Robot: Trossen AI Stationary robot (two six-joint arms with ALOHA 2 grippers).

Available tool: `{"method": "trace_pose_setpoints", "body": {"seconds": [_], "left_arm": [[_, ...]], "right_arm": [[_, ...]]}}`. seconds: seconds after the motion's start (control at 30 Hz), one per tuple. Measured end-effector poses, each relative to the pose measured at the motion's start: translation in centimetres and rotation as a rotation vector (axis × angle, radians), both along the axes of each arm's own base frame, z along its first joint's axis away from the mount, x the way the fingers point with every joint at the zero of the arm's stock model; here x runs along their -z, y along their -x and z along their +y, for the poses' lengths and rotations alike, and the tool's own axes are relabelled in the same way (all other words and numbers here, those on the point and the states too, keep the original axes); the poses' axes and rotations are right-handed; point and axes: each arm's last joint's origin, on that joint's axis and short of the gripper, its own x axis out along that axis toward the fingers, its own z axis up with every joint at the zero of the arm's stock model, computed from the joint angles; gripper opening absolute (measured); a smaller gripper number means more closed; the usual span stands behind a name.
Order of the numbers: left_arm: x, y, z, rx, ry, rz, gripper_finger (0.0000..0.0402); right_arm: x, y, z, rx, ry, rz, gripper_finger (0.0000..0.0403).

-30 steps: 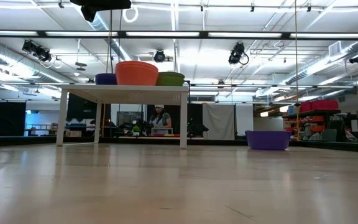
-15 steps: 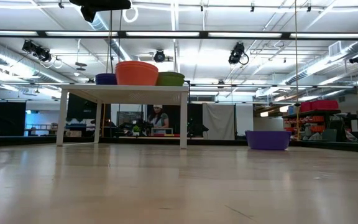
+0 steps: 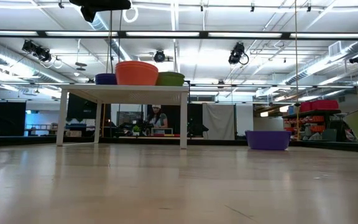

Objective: Pick & Place Mini bowls
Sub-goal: Stack the white bowl on top of the white bowls on the shelf

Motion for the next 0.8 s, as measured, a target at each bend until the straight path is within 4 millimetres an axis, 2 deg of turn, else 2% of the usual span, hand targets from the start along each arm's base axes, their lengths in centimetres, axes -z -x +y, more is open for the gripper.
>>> {"method": "trace_pose_setpoints", "body": {"seconds": [0.23,0.37,0.47,0.53,0.6,0.73,0.8], "left_arm": [[0.0,0.0,0.0,0.0,0.003,-0.001,0.0016],[0.0,0.0,0.0,-0.001,0.004,-0.001,0.0016],[0.0,0.0,0.0,-0.001,0.005,-0.002,0.0016],[0.0,0.0,0.0,-0.006,0.005,-0.002,0.0016],[0.0,0.1,0.0,-0.019,0.023,-0.011,0.0016],[-0.6,0.7,-0.3,-0.044,0.063,-0.057,0.0016],[-0.8,1.2,-0.5,-0.06,0.066,-0.072,0.0016]], "right_arm": [[-1.3,-2.4,-0.4,-0.117,0.084,-0.083,0.0009],[-2.8,-6.1,-2.5,-0.196,0.236,-0.193,0.0008],[-5.5,-9.6,-4.8,-0.267,0.331,-0.279,0.0008],[-8.0,-11.7,-7.0,-0.291,0.405,-0.335,0.0007],[-10.9,-13.6,-10.3,-0.271,0.463,-0.395,0.0007],[-17.0,-16.6,-18.9,-0.143,0.516,-0.485,0.0007],[-19.2,-17.8,-23.3,-0.077,0.505,-0.51,0.0007]]}}
